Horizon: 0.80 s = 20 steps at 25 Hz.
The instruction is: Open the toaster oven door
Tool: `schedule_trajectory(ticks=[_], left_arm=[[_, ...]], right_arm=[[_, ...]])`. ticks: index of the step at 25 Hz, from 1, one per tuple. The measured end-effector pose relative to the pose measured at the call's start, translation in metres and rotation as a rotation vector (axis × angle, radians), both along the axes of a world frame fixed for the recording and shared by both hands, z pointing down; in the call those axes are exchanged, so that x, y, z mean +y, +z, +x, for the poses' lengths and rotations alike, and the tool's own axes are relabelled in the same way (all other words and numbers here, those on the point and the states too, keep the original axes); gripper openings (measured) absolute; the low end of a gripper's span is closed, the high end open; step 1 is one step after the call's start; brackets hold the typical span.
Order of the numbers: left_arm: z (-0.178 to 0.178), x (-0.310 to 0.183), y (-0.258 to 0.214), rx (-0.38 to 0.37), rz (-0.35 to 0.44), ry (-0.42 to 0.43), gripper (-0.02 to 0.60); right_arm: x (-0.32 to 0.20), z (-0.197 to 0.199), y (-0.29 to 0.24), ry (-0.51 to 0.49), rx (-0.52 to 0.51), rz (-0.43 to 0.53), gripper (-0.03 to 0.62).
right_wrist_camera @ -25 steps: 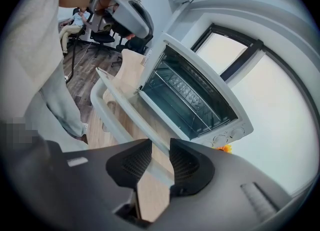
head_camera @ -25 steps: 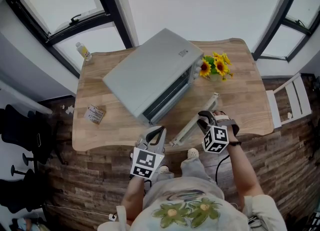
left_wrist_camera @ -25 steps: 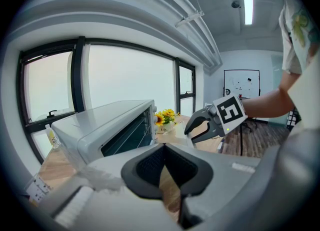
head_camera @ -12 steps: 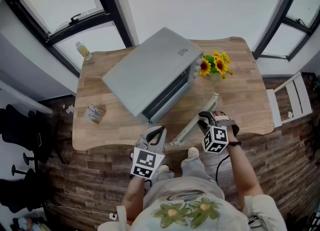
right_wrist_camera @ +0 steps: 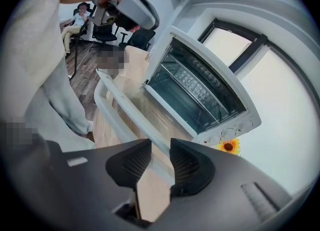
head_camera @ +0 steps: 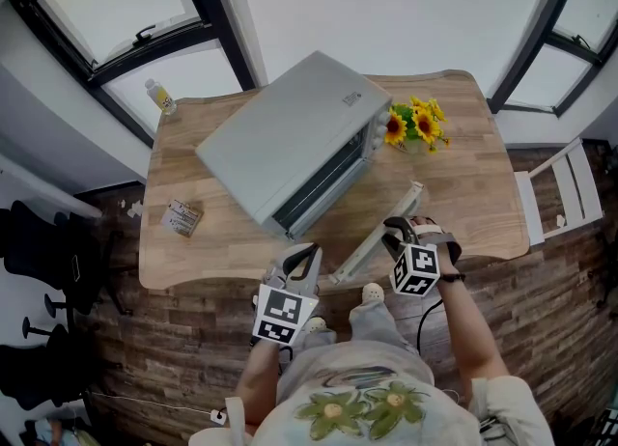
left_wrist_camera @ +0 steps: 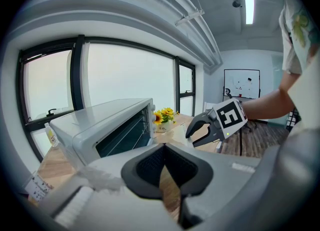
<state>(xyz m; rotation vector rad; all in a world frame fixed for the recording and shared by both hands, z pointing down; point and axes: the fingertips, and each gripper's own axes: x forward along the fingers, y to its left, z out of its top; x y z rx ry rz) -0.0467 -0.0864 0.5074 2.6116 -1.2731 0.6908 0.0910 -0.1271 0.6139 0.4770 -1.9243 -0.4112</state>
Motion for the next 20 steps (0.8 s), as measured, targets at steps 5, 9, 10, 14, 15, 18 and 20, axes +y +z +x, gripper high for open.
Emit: schedule_trajectory(ticks=[5, 9, 10, 14, 15, 18, 20], left_arm=[[0.000, 0.000, 0.001, 0.000, -0.003, -0.003, 0.005], [0.000, 0.000, 0.002, -0.002, -0.007, -0.006, 0.005], [0.000, 0.000, 0.002, -0.002, -0.008, -0.007, 0.005], [0.000, 0.001, 0.003, -0.001, -0.011, -0.009, 0.005], [0.000, 0.001, 0.003, -0.002, -0.011, -0.010, 0.005], [0.000, 0.000, 0.003, -0.004, -0.011, -0.012, 0.005], [0.000, 0.000, 0.003, -0.005, -0.012, -0.014, 0.005]], right_arm=[[0.003, 0.003, 0.008, -0.001, 0.013, -0.020, 0.118], [0.005, 0.005, 0.013, -0.004, 0.022, -0.033, 0.120], [0.006, 0.006, 0.014, -0.004, 0.023, -0.037, 0.120], [0.007, 0.008, 0.019, -0.006, 0.029, -0.051, 0.121], [0.008, 0.008, 0.020, -0.007, 0.030, -0.054, 0.123], [0.009, 0.010, 0.024, -0.009, 0.036, -0.063, 0.123], [0.010, 0.011, 0.027, -0.009, 0.041, -0.071, 0.124]])
